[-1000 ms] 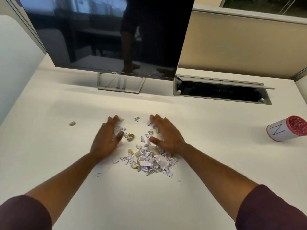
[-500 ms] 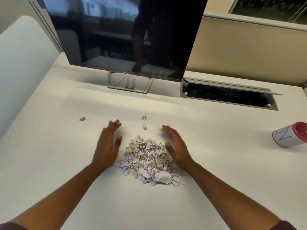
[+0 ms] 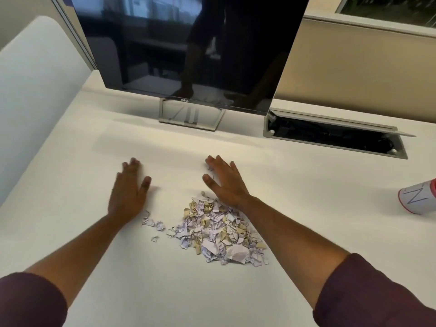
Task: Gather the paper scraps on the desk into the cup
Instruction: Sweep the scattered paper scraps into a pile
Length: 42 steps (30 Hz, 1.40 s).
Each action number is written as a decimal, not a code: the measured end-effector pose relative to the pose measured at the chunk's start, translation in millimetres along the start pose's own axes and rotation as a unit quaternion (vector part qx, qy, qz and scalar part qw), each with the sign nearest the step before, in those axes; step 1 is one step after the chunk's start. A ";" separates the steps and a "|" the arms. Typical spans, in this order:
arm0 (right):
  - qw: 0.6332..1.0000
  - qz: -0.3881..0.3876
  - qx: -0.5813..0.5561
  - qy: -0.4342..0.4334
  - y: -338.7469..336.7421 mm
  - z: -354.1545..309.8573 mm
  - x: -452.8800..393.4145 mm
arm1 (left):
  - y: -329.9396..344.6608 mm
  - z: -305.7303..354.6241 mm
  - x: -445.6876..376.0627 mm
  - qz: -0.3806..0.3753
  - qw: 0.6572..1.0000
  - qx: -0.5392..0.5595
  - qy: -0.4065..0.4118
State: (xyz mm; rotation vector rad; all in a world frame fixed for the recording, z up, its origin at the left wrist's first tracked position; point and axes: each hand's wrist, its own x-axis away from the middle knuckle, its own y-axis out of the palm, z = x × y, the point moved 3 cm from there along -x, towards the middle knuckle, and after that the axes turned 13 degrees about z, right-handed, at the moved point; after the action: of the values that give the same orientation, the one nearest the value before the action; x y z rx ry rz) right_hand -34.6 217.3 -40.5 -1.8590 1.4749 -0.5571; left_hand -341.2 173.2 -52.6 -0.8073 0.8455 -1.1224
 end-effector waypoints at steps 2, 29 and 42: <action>0.998 -0.030 0.024 -0.052 3.2 -2.4 6.1 | 8.0 24.8 19.8 -0.027 0.997 0.025 0.062; 0.980 0.160 0.100 0.071 -53.4 45.1 247.3 | 6.8 83.0 207.1 -0.001 0.992 0.101 0.070; 0.975 0.173 -0.049 0.129 -24.9 2.0 212.6 | 21.2 171.9 175.8 0.031 0.946 0.323 -0.026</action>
State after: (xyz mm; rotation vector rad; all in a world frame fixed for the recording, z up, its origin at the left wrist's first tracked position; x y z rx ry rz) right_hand 39.3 16.4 -41.4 -1.5923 1.9796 -0.5773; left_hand -143.5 29.0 -21.1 -0.2575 0.4058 -1.2159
